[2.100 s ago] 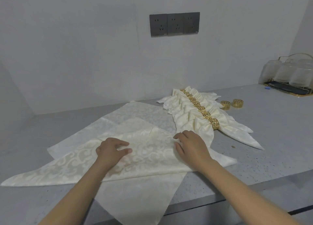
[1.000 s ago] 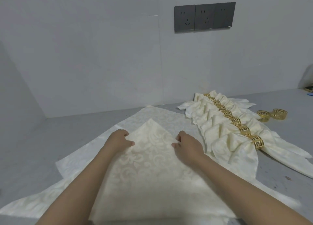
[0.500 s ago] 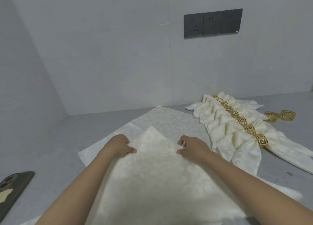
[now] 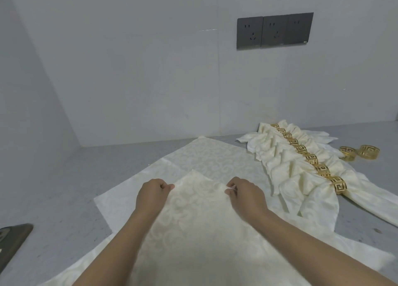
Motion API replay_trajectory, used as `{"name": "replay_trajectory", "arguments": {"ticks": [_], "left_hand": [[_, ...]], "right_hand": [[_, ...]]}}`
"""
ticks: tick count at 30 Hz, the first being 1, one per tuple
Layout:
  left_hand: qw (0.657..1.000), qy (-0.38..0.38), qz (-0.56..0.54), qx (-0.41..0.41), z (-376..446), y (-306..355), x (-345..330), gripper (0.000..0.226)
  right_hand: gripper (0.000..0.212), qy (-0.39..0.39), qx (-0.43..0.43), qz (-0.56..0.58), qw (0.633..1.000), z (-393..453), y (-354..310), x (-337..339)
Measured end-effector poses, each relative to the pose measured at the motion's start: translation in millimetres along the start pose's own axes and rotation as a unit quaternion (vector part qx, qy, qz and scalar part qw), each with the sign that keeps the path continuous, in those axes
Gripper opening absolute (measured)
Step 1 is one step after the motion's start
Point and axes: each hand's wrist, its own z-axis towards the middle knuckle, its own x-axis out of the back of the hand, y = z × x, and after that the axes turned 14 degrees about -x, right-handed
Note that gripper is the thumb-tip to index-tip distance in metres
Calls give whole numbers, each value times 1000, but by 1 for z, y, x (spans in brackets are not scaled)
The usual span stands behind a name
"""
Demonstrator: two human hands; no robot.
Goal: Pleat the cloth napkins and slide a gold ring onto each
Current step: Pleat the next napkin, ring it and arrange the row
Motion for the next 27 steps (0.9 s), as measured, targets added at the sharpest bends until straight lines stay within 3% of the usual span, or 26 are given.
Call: {"name": "replay_trajectory", "arguments": {"ticks": [8, 13, 18, 20, 23, 27], "left_hand": [[992, -55, 101, -43, 1, 0, -8, 25], [991, -40, 126, -36, 1, 2, -13, 29], [980, -84, 178, -39, 8, 12, -13, 26], [987, -80, 138, -30, 14, 14, -16, 29], [999, -47, -6, 1, 22, 16, -23, 23], [994, 10, -103, 36, 23, 16, -27, 11]], "right_hand": [[26, 33, 30, -91, 995, 0, 4, -6], [26, 27, 15, -116, 993, 1, 6, -6], [25, 11, 50, -148, 988, 11, -4, -3], [26, -17, 40, -107, 993, 20, -14, -6], [24, -42, 8, -66, 997, 35, -30, -15], [15, -57, -45, 13, 997, 45, -40, -25]]}}
